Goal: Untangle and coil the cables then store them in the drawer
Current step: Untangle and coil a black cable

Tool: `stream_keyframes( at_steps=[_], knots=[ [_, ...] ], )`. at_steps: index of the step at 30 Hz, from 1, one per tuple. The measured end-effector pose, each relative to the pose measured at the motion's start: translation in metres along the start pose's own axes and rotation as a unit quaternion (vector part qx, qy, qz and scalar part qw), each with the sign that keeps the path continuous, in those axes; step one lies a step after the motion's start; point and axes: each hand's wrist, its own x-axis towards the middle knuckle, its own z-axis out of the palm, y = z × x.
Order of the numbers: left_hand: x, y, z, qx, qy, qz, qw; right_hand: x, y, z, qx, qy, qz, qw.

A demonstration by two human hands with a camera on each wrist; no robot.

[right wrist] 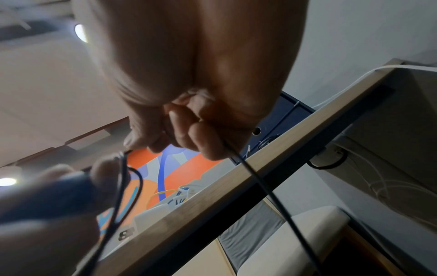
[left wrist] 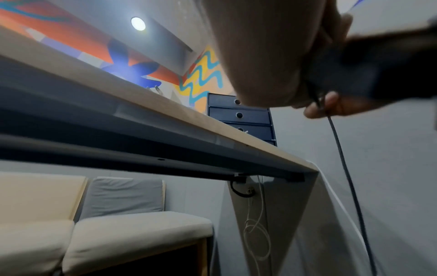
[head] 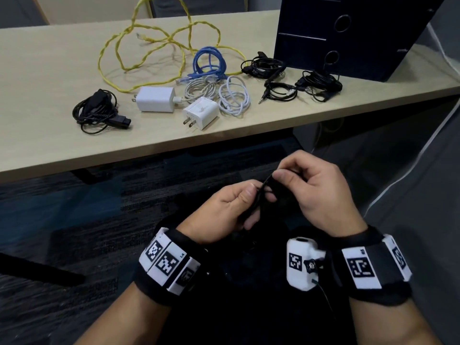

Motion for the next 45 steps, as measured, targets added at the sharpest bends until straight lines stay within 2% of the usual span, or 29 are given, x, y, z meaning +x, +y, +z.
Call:
stream_keyframes(
  at_steps=[2, 5, 8, 10, 14, 18, 23, 27, 32, 35, 39, 41, 45],
  knots=[
    [-0.002, 0.003, 0.001, -0.101, -0.007, 0.004, 0.995, 0.003, 0.006, 0.003, 0.003, 0.015, 0.012, 1.000],
    [-0.004, 0.008, -0.002, -0.232, -0.024, 0.014, 0.972, 0.003, 0.015, 0.012, 0.006, 0.020, 0.030, 0.999],
    [-0.003, 0.012, -0.008, -0.323, -0.038, 0.032, 0.945, -0.001, 0.023, 0.023, 0.017, -0.002, 0.043, 0.999],
    [-0.001, 0.015, -0.010, -0.347, -0.026, 0.041, 0.937, -0.006, 0.029, 0.029, 0.020, -0.015, 0.063, 0.998],
    [0.001, 0.017, -0.009, -0.329, 0.018, 0.051, 0.943, -0.019, 0.035, 0.037, 0.030, -0.065, 0.119, 0.990],
    [0.006, 0.015, -0.008, -0.278, 0.108, 0.053, 0.953, -0.032, 0.033, 0.040, 0.017, -0.114, 0.099, 0.988],
    [0.016, 0.002, -0.003, -0.209, 0.221, 0.060, 0.951, -0.051, 0.025, 0.047, -0.030, -0.192, 0.077, 0.978],
    [0.019, -0.008, -0.002, -0.090, 0.228, 0.041, 0.969, -0.054, 0.009, 0.035, -0.046, -0.237, 0.035, 0.970],
    [0.015, -0.013, -0.002, 0.019, 0.197, 0.014, 0.980, -0.042, -0.009, 0.012, -0.017, -0.187, 0.010, 0.982],
    [0.011, -0.010, -0.003, 0.071, 0.139, -0.007, 0.988, -0.030, -0.012, 0.002, 0.003, -0.140, -0.004, 0.990],
    [0.005, -0.004, -0.004, 0.111, 0.065, -0.020, 0.992, -0.011, -0.010, -0.007, -0.043, -0.036, -0.039, 0.998],
    [0.001, -0.003, -0.004, 0.085, 0.048, -0.019, 0.995, -0.003, -0.008, -0.011, -0.043, -0.002, -0.031, 0.999],
    [-0.005, -0.001, -0.005, 0.001, 0.022, -0.030, 0.999, 0.005, -0.003, -0.010, -0.035, 0.024, -0.014, 0.999]
  ],
)
